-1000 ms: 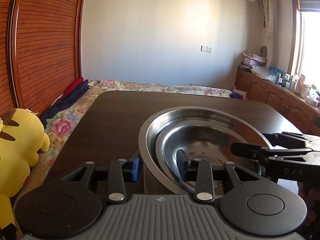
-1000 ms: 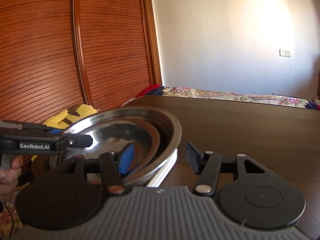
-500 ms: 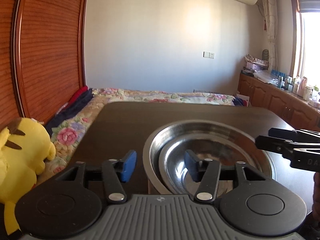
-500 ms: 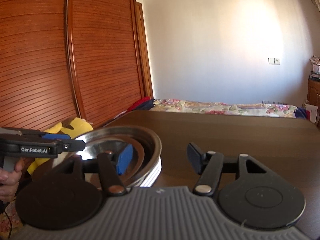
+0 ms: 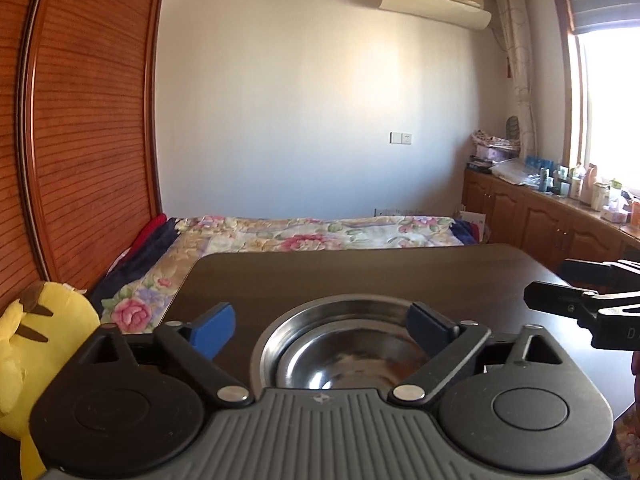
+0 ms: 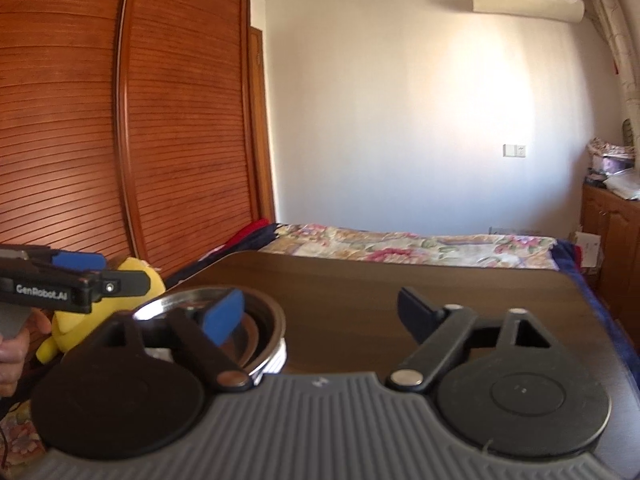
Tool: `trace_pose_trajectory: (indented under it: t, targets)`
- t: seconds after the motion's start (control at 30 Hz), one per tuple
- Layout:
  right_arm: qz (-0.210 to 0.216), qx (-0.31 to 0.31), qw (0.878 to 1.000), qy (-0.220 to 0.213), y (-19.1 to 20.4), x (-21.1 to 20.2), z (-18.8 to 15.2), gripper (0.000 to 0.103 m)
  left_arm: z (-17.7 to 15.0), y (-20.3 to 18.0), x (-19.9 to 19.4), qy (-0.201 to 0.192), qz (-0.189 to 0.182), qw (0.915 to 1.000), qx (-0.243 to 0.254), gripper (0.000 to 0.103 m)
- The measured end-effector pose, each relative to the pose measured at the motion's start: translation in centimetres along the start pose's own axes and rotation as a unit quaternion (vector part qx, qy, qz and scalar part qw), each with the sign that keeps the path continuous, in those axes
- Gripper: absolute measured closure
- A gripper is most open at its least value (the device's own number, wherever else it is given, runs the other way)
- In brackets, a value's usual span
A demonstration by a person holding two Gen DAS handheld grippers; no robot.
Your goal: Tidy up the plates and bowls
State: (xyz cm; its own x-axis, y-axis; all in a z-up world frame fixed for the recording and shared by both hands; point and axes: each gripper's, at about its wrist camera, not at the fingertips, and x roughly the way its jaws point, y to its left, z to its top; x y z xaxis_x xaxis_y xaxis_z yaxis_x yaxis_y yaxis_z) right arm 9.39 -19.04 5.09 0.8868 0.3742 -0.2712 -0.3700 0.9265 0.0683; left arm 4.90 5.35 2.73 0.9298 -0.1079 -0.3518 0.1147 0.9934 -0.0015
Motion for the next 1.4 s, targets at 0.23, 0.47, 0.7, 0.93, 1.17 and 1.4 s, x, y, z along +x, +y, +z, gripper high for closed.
trace_pose_trajectory:
  t: [0.23, 0.47, 0.7, 0.93, 1.17, 1.4]
  targets:
    - [-0.031, -0.002, 0.999, -0.023, -1.3, -2.0, 1.6, 0.0, 1.2, -1.7, -1.0, -0.014, -0.008, 0.9998, 0.008, 0.0]
    - [-0.073, 0.002, 0.997, -0.03, -1.7, -3.5, 2.6, 0.0, 2.0, -3.7, -1.8, -0.017, 0.01, 0.9995, 0.024, 0.0]
    - [-0.096, 0.009, 0.994, -0.042, -1.5, -4.9, 2.7, 0.0, 2.2, -4.9, -2.4, -0.016, 0.001, 0.9996, 0.023, 0.0]
    - [-0.12, 0.01, 0.992, -0.046, -1.6, -6.0, 2.8, 0.0, 2.3, -6.3, -3.9, -0.032, 0.006, 0.9989, 0.032, 0.0]
    - [-0.129, 0.008, 0.991, -0.035, -1.3, -5.8, 2.1, 0.0, 1.7, -6.3, -4.6, -0.026, 0.016, 0.9989, 0.034, 0.0]
    - [-0.131, 0.014, 0.991, -0.02, -1.2, -5.7, 0.8, 0.0, 0.4, -5.9, -4.2, -0.008, 0.026, 0.9991, 0.033, 0.0]
